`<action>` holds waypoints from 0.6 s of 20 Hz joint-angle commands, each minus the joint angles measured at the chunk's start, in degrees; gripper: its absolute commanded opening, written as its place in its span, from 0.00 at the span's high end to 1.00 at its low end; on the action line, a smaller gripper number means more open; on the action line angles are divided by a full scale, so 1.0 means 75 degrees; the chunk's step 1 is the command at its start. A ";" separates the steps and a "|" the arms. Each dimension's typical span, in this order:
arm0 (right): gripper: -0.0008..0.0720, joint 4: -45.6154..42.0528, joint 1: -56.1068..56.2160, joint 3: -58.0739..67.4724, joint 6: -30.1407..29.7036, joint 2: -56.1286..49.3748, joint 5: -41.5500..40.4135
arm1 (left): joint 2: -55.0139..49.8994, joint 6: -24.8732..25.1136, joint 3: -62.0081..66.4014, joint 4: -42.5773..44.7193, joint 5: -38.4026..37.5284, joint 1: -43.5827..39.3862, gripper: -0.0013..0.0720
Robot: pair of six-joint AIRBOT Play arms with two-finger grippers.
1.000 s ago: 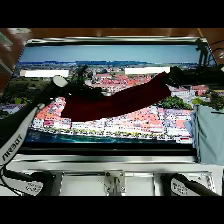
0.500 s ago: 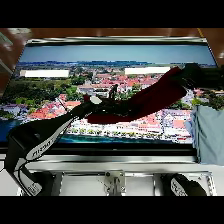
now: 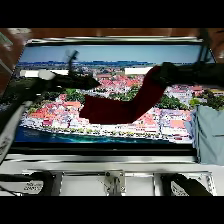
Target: Fold the shirts.
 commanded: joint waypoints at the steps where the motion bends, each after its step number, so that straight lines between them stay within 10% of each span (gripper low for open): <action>1: 0.90 0.0020 0.1568 0.0003 -0.0061 -0.1172 -0.1848 | 0.2148 -0.0737 0.0003 0.1938 -0.0175 0.2057 0.93; 7: 0.90 0.1670 0.3515 0.0003 -0.0052 -0.3791 -0.3631 | 0.4176 -0.1049 0.0000 0.1938 -0.1227 0.4331 0.93; 12: 0.90 0.4150 0.4083 0.0006 -0.0580 -0.4951 -0.3858 | 0.4316 -0.1081 -0.0096 0.1932 -0.1999 0.4194 0.93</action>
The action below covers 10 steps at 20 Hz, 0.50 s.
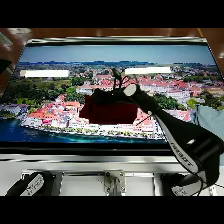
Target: Fold the shirts.
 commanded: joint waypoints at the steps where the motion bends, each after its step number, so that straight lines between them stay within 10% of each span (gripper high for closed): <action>1: 0.87 0.1577 0.0466 0.0009 -0.0367 -0.0702 -0.0411 | 0.0184 -0.0096 -0.0154 0.0079 -0.0411 -0.0044 0.93; 3: 0.18 0.1746 0.0548 0.0009 -0.0385 -0.0717 -0.0641 | 0.0160 -0.0230 -0.0411 0.0079 -0.0321 -0.0303 0.93; 4: 0.10 0.1955 0.0542 0.0009 -0.0513 -0.0711 -0.0685 | 0.0160 -0.0227 -0.0589 0.0079 -0.0268 -0.0455 0.93; 10: 0.10 0.0740 -0.0571 0.0006 -0.0927 -0.0128 0.1848 | 0.0157 -0.0221 -0.1521 0.0087 -0.0210 -0.0889 0.93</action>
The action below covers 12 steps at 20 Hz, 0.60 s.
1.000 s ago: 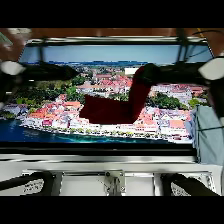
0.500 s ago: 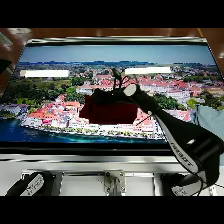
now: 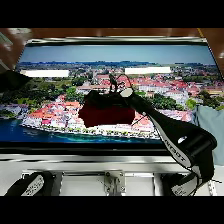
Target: Fold the shirts.
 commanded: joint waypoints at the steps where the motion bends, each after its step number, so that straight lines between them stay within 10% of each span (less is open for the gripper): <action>1: 0.10 -0.1725 -0.0813 0.0003 0.0108 0.0440 0.2261 | 0.0009 0.0015 -0.0388 0.0015 0.0017 -0.0146 0.93; 6: 0.06 -0.6237 -0.2804 0.0003 0.1274 0.1279 0.4683 | 0.0015 0.0067 -0.0382 0.0012 0.0015 -0.0146 0.93; 12: 0.06 -0.4951 -0.3993 -0.0568 0.1067 0.0539 0.4208 | 0.0015 -0.0038 -0.0382 -0.0032 0.0015 -0.0149 0.93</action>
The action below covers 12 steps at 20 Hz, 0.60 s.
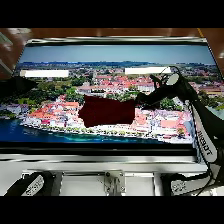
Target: Fold the shirts.
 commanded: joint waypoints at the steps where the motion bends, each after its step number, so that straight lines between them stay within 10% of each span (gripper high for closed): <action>1: 0.06 0.0478 -0.0283 -0.0198 -0.0245 -0.0574 -0.0152 | 0.0006 -0.0125 -0.0006 -0.0093 -0.0003 -0.0003 0.93; 7: 0.08 0.2279 0.0201 -0.0198 -0.0539 -0.1728 -0.1244 | 0.0003 -0.0248 -0.0006 -0.0318 -0.0003 -0.0006 0.93; 9: 0.90 0.2952 0.0160 -0.0181 -0.1090 -0.1760 -0.1230 | 0.0003 -0.0268 -0.0006 -0.0338 -0.0003 -0.0006 0.93; 12: 0.90 0.3430 -0.0303 0.0414 -0.2229 -0.1370 -0.0487 | 0.0003 -0.0385 -0.0006 -0.0344 0.0000 -0.0026 0.93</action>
